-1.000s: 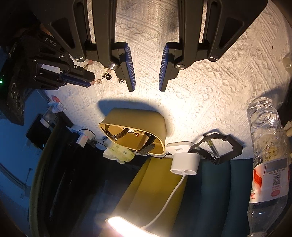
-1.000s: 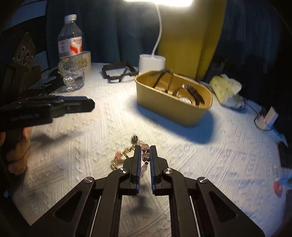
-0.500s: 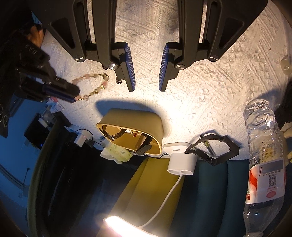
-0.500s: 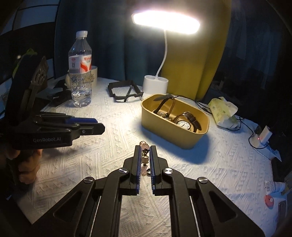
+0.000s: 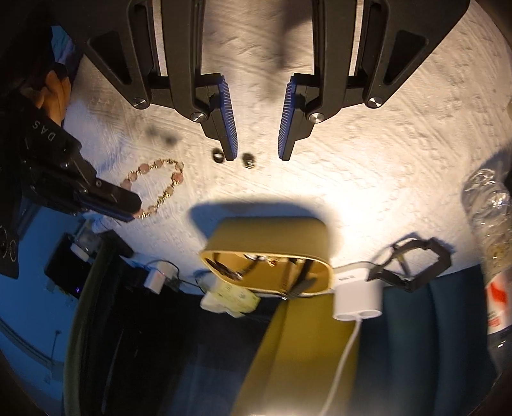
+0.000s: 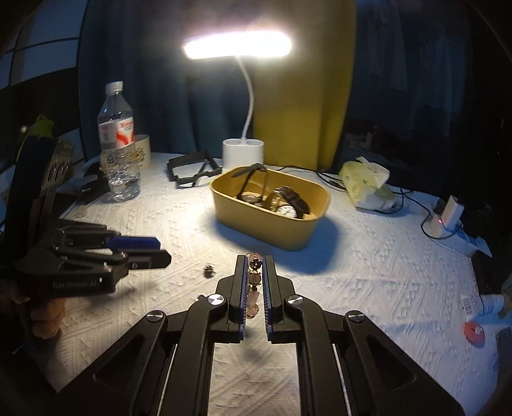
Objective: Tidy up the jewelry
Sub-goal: 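Lift the pink beaded bracelet off the table with the right tool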
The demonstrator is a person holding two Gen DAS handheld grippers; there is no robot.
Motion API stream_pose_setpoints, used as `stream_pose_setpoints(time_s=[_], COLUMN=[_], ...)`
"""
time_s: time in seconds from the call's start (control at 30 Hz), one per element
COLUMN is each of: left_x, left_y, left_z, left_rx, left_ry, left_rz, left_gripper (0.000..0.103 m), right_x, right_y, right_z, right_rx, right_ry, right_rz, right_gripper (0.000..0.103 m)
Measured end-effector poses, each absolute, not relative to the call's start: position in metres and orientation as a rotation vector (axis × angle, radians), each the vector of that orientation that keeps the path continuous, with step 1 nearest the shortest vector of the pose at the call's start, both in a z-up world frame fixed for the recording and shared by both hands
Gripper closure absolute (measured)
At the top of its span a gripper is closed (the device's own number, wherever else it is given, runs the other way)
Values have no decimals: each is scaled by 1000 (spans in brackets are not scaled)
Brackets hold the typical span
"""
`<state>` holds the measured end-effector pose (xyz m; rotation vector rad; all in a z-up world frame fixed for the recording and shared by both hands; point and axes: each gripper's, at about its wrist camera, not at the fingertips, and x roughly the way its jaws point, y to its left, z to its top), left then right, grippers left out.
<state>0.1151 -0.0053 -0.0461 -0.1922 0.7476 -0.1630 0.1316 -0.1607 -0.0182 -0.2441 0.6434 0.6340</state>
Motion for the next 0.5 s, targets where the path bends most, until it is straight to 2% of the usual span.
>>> stream_pose_setpoints(time_s=[0.5], left_x=[157], left_y=[-31], left_z=[-66], left_rx=[-133], left_ry=[866], left_rz=[-105], left_gripper=[75], right_x=[154], right_y=[-202], right_z=[-30], right_rx=[-140], right_ry=[662], right_rz=[624], right_gripper=[95])
